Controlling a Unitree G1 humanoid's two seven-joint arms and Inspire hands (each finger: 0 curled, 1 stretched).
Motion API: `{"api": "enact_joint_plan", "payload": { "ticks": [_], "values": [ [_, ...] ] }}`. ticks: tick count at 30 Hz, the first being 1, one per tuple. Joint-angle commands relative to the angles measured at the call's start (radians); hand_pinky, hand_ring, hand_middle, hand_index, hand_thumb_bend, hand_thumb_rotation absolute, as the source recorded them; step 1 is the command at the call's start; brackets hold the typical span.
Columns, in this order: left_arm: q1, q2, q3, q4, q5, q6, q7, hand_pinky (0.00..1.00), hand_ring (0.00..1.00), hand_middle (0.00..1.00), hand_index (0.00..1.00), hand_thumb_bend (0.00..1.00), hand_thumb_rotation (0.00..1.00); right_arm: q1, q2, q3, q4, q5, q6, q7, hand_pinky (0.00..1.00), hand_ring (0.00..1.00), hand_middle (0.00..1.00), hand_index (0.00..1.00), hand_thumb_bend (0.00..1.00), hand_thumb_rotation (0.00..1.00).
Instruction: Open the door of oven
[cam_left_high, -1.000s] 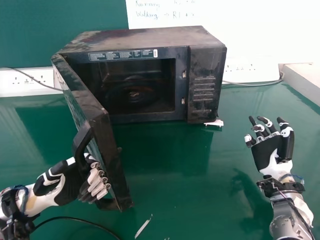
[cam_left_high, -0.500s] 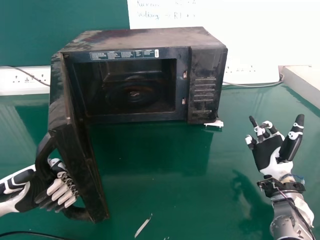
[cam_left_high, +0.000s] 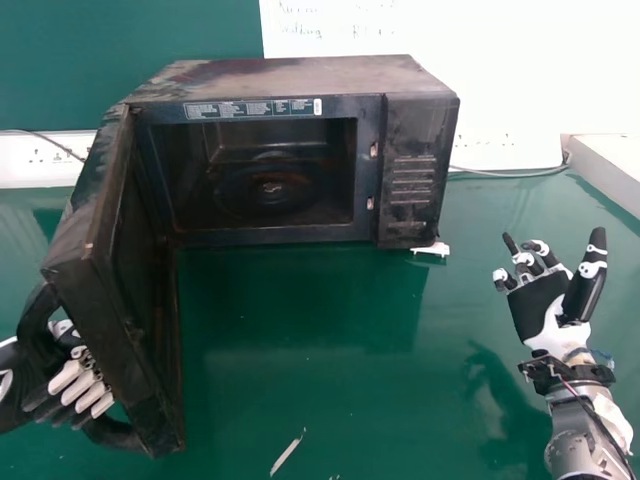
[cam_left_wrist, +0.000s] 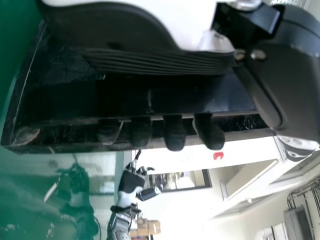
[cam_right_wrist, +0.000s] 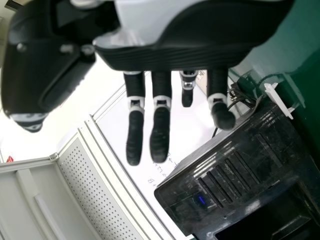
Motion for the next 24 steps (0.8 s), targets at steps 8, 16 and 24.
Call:
{"api": "enact_joint_plan", "payload": {
  "ticks": [8,16,24],
  "values": [
    [-0.323,0.276,0.464,0.119,-0.363,-0.159,0.215,0.0,0.03,0.1,0.22,1.0,0.26,-0.033,-0.043,-0.022,0.049,0.009,0.0,0.01,0.0,0.0,0.06,0.1,0.93,0.87],
    [-0.44,0.195,0.488,0.156,-0.331,-0.227,0.585,0.01,0.06,0.14,0.31,1.0,0.33,-0.036,-0.046,-0.028,0.062,0.013,-0.012,0.031,0.0,0.0,0.06,0.1,0.9,0.85],
    [-0.595,0.075,0.488,0.07,-0.204,-0.404,1.142,0.08,0.15,0.26,0.33,0.74,0.39,-0.04,-0.042,-0.026,0.068,-0.009,-0.025,-0.032,0.0,0.02,0.08,0.16,0.94,0.85]
  ]
}}
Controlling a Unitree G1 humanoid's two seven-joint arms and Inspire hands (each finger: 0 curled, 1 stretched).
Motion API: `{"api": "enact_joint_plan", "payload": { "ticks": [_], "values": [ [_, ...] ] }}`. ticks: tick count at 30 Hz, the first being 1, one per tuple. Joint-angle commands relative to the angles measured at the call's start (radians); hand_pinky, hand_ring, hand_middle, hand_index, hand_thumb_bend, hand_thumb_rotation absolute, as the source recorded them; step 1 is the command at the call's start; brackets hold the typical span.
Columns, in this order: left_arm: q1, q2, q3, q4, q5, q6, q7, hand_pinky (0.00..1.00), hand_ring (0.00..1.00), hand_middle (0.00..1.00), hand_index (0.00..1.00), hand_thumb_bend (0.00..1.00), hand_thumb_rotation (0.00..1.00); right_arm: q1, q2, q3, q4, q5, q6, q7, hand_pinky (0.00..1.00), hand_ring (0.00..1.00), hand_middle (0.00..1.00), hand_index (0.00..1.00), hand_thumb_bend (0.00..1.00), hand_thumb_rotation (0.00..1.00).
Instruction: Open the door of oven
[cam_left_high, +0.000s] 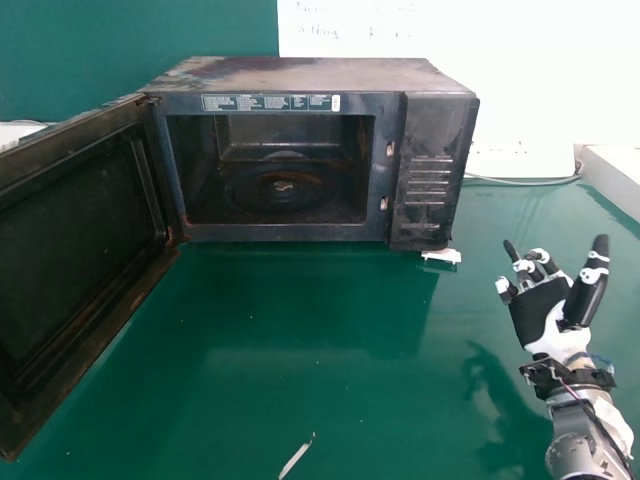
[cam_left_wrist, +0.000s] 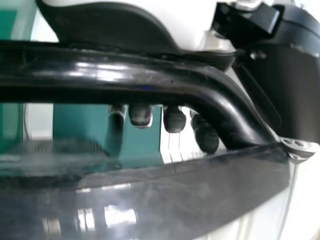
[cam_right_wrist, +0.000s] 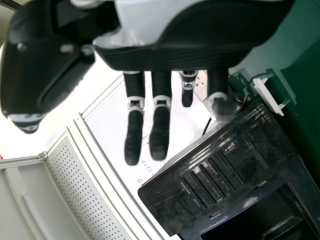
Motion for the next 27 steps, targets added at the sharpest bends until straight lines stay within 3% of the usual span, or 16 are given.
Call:
{"api": "enact_joint_plan", "payload": {
  "ticks": [1,3,6,7,9,12,14,16,17,19,20,23,27],
  "values": [
    [-0.474,0.042,0.18,-0.206,-0.188,-0.174,0.696,0.09,0.16,0.27,0.33,0.73,0.37,-0.03,-0.027,-0.013,0.022,-0.01,-0.025,-0.051,0.0,0.03,0.09,0.17,0.95,0.85],
    [-0.507,0.007,0.175,-0.241,-0.135,-0.213,0.811,0.09,0.17,0.27,0.33,0.71,0.35,-0.031,-0.02,-0.013,0.017,-0.016,-0.029,-0.083,0.0,0.04,0.12,0.21,0.95,0.87],
    [-0.533,-0.005,0.167,-0.249,-0.105,-0.256,0.925,0.08,0.18,0.28,0.34,0.64,0.33,-0.034,-0.002,-0.018,0.004,-0.016,-0.027,-0.141,0.05,0.11,0.2,0.31,0.99,0.86],
    [-0.537,-0.005,0.163,-0.249,-0.102,-0.266,0.95,0.08,0.19,0.3,0.41,0.58,0.21,-0.04,0.0,-0.021,0.017,-0.016,-0.033,-0.153,0.08,0.15,0.25,0.36,1.0,0.86],
    [-0.545,-0.015,0.15,-0.26,-0.088,-0.288,1.001,0.1,0.21,0.32,0.46,0.52,0.11,-0.057,-0.014,-0.031,0.08,-0.013,-0.045,-0.149,0.19,0.31,0.43,0.5,1.0,0.85],
    [-0.544,-0.026,0.123,-0.275,-0.058,-0.323,1.07,0.13,0.24,0.37,0.48,0.51,0.09,-0.075,-0.032,-0.044,0.152,-0.005,-0.056,-0.127,0.39,0.57,0.67,0.67,1.0,0.86],
    [-0.525,-0.026,0.099,-0.281,-0.037,-0.339,1.098,0.16,0.32,0.51,0.49,0.51,0.09,-0.081,-0.033,-0.049,0.171,-0.001,-0.067,-0.117,0.53,0.71,0.77,0.75,1.0,0.87],
    [-0.493,-0.02,0.071,-0.281,-0.067,-0.35,1.077,0.21,0.42,0.62,0.5,0.5,0.09,-0.089,-0.033,-0.054,0.19,-0.003,-0.083,-0.113,0.67,0.81,0.86,0.8,1.0,0.89],
    [-0.479,-0.016,0.058,-0.28,-0.081,-0.357,1.07,0.25,0.46,0.65,0.61,0.56,0.27,-0.093,-0.035,-0.057,0.202,-0.004,-0.09,-0.11,0.72,0.84,0.88,0.81,1.0,0.89],
    [-0.45,-0.009,0.035,-0.273,-0.086,-0.376,1.058,0.38,0.56,0.7,0.72,0.67,0.44,-0.099,-0.035,-0.061,0.216,-0.005,-0.1,-0.105,0.78,0.89,0.92,0.85,1.0,0.9],
    [-0.441,-0.006,0.026,-0.271,-0.084,-0.382,1.059,0.49,0.65,0.75,0.78,0.73,0.52,-0.1,-0.036,-0.062,0.221,-0.005,-0.103,-0.103,0.82,0.92,0.94,0.87,1.0,0.9],
    [-0.419,0.005,0.005,-0.265,-0.094,-0.395,1.06,0.63,0.78,0.83,0.83,0.83,0.63,-0.104,-0.036,-0.066,0.229,-0.001,-0.107,-0.092,0.87,0.96,0.97,0.9,1.0,0.9],
    [-0.403,0.009,-0.014,-0.267,-0.099,-0.404,1.082,0.71,0.87,0.9,0.88,0.86,0.69,-0.108,-0.036,-0.073,0.232,0.003,-0.102,-0.09,0.91,0.99,1.0,0.97,1.0,0.88]
  ]
}}
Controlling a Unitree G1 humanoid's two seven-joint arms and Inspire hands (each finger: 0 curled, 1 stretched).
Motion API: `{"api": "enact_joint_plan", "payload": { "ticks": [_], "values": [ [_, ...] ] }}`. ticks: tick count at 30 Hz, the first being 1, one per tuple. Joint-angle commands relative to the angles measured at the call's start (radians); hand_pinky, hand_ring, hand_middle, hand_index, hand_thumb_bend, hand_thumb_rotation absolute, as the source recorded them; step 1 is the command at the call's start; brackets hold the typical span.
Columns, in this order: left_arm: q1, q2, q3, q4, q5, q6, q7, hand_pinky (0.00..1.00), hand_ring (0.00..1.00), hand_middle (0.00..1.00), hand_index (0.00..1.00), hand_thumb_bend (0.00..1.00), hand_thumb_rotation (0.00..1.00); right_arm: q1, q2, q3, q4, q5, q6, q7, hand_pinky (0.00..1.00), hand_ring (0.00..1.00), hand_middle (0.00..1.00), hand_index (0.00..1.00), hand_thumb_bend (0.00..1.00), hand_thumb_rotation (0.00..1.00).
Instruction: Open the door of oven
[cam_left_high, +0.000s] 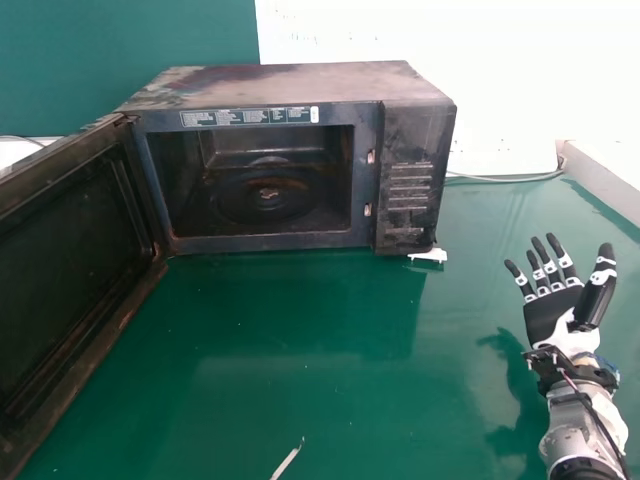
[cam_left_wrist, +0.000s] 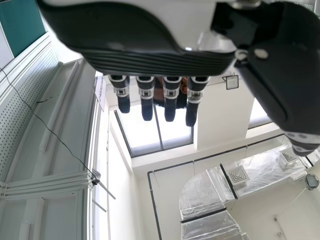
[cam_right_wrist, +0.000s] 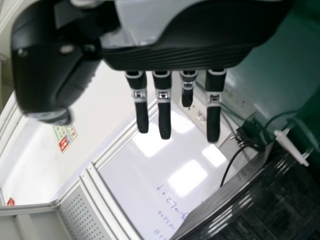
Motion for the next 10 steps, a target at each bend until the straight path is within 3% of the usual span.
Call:
{"api": "enact_joint_plan", "payload": {
  "ticks": [1,5,10],
  "values": [
    [0.014,0.02,-0.017,-0.004,-0.003,-0.012,0.015,0.73,0.89,0.92,0.89,0.87,0.7,-0.008,-0.005,-0.009,0.013,0.006,-0.004,0.004,0.91,0.99,1.0,0.98,1.0,0.87],
    [0.024,0.012,-0.031,-0.016,-0.006,-0.02,0.033,0.77,0.92,0.95,0.92,0.87,0.72,-0.009,-0.003,-0.009,0.009,0.0,-0.009,-0.002,0.92,1.0,1.0,0.99,1.0,0.88],
    [0.041,-0.001,-0.053,-0.045,-0.013,-0.02,0.047,0.74,0.91,0.95,0.92,0.86,0.73,-0.007,-0.004,-0.008,0.009,-0.001,-0.007,0.004,0.89,0.98,1.0,0.98,1.0,0.86]
  ]
}}
